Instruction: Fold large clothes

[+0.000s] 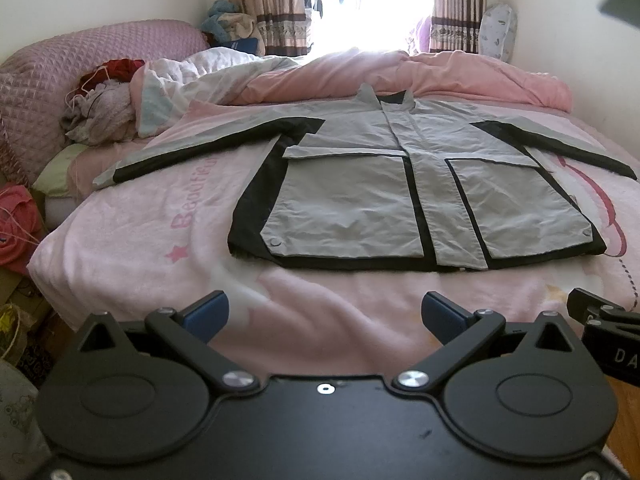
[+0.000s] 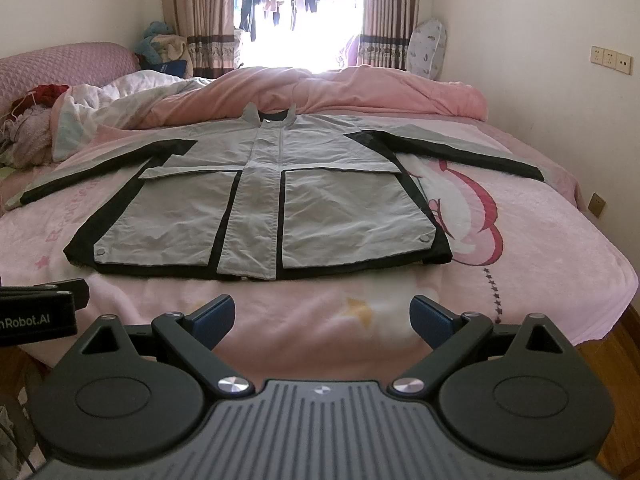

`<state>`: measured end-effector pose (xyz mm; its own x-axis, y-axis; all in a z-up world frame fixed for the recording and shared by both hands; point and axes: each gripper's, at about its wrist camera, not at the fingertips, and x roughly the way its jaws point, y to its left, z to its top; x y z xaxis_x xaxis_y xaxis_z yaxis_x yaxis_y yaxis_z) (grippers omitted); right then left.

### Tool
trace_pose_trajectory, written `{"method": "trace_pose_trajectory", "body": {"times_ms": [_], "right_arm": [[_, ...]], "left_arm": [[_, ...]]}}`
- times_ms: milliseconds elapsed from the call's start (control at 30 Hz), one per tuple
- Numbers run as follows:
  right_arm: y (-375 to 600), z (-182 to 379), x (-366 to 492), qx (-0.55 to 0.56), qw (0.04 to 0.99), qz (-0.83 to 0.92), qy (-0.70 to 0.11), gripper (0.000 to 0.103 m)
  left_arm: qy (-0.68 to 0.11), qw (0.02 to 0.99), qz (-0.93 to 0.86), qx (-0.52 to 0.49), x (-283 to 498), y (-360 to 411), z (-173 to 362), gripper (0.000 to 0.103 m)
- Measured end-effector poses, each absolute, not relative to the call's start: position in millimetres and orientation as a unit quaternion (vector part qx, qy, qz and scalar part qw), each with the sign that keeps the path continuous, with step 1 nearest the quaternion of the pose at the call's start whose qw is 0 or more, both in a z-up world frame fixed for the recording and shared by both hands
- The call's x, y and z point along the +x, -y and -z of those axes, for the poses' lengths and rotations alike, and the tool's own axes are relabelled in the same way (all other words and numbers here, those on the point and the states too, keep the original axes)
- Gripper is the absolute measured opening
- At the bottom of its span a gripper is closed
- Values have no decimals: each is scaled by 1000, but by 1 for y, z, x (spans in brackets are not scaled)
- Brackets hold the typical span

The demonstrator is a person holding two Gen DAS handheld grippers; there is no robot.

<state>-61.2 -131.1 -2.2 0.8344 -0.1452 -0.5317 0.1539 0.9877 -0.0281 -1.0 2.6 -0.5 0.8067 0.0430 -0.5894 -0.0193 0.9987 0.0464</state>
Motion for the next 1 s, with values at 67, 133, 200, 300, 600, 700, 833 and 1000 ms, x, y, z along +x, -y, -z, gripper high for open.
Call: {"method": "trace_pose_trajectory", "body": {"times_ms": [67,133,200,300,600,700,833,1000], "right_arm": [[131,3,-60,7,957,78,-279,103],[131,6,-56,7,955,78,-285,103],[131,8,-51,10,953,76,-292,103],[133,8,-39,11,952,75,-298,103],[142,-11,29,20,950,78,-301,103],[145,-27,60,18,956,85,-281,103],[143,-48,108,1,963,88,-253,103],[137,-54,171,-49,973,76,-211,103]], "left_arm": [[-312,950,-17,18,1,-3,1,103],[-314,949,-16,18,3,-4,1,103],[-316,948,-18,18,7,-5,2,103],[-317,948,-17,14,15,-10,2,103],[-320,946,-28,-40,83,-55,0,103],[-300,951,-41,-65,112,-80,-9,103],[-278,952,-53,-119,160,-127,-21,103],[-266,941,-72,-194,225,-196,-25,103]]}}
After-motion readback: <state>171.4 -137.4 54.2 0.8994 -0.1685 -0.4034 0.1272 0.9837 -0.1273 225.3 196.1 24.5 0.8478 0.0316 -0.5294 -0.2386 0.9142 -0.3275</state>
